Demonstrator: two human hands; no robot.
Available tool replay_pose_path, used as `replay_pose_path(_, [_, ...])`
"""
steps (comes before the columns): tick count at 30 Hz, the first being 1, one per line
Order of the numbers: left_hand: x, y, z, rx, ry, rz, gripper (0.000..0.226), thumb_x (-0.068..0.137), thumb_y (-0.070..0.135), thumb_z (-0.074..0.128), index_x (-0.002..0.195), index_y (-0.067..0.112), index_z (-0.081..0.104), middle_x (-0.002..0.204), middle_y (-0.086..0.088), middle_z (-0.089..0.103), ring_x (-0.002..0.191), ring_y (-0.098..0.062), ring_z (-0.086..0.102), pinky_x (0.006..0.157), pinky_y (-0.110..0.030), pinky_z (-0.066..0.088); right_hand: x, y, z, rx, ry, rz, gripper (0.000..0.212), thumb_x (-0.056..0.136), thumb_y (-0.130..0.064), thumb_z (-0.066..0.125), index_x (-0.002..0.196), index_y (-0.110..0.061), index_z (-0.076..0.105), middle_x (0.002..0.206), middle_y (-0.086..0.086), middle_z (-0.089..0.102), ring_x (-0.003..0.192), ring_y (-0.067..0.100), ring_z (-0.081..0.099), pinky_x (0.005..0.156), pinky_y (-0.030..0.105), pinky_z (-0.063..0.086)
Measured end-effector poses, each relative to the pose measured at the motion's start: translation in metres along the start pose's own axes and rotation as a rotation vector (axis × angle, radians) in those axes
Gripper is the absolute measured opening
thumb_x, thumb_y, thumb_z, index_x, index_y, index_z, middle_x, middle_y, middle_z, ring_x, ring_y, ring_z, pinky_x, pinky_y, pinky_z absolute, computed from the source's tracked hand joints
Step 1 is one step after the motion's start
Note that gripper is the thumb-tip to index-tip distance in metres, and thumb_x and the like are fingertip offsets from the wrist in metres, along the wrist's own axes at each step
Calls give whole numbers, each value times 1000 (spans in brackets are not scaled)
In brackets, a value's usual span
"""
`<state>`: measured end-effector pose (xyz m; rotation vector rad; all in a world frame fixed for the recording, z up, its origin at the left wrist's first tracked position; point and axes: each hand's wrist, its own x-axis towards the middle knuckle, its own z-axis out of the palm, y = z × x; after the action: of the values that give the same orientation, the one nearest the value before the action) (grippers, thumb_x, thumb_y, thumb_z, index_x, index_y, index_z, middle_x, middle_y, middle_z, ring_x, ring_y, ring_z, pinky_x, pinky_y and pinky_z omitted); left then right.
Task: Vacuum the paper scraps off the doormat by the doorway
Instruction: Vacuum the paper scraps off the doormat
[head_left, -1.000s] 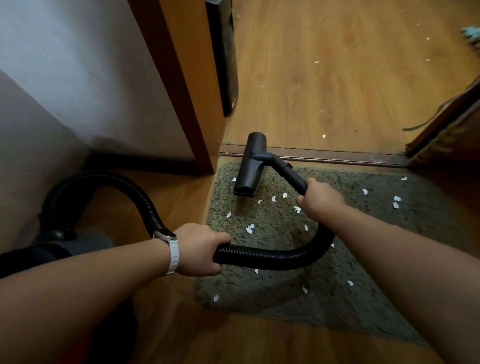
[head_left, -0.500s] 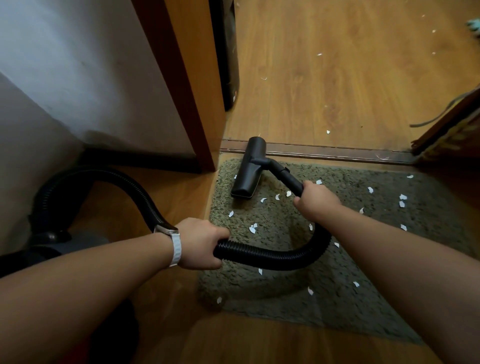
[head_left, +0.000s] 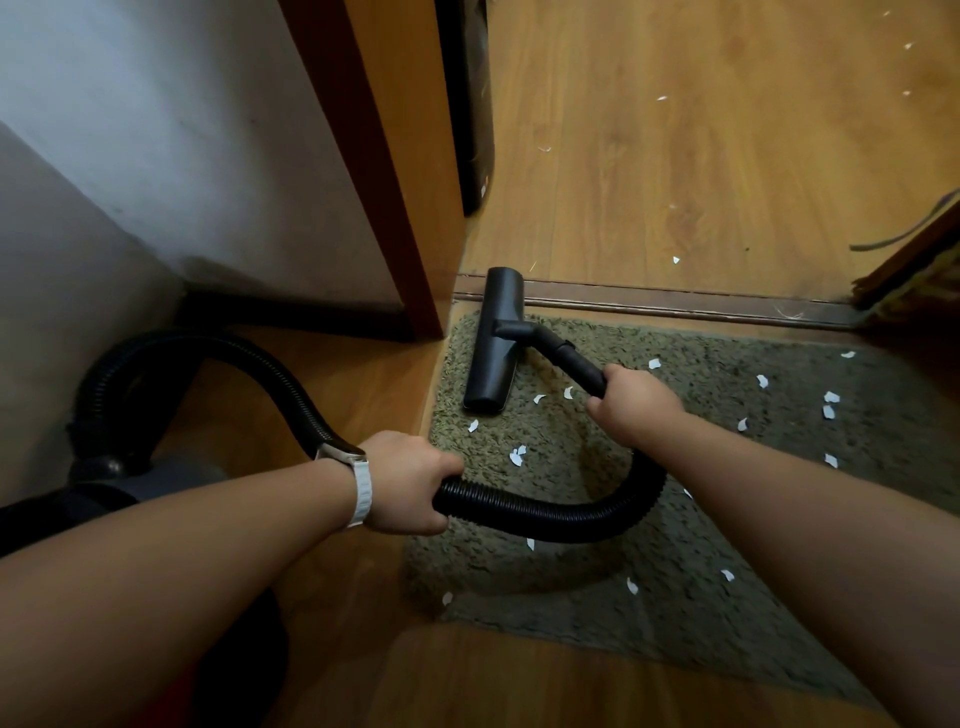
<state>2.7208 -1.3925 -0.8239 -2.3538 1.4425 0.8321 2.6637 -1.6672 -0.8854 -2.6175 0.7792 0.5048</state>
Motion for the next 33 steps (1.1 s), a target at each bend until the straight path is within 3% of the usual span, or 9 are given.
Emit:
replay_pose_path(10, [2, 4, -3, 0, -14, 5, 18, 81, 46, 58, 90, 32, 50, 78, 9, 60, 69, -10, 59, 67, -33, 56, -2, -5, -8, -98, 35, -53, 22, 97, -35, 50, 111, -19, 46, 78, -1, 53, 67, 20, 56, 54, 30, 43])
replay_pose_path(17, [-5, -1, -1, 19, -54, 11, 18, 80, 45, 59, 89, 31, 51, 79, 9, 60, 73, -11, 61, 71, -34, 56, 4, -3, -2, 179, -92, 25, 24, 89, -35, 59, 108, -20, 56, 84, 1, 60, 69, 18, 60, 56, 28, 43])
replay_pose_path(33, [-11, 0, 0, 24, -28, 20, 18, 81, 45, 59, 89, 31, 50, 76, 9, 57, 69, -12, 59, 68, -33, 55, -3, -24, -4, -97, 50, -114, 20, 95, -36, 53, 108, -21, 47, 78, -2, 53, 68, 19, 57, 55, 30, 45])
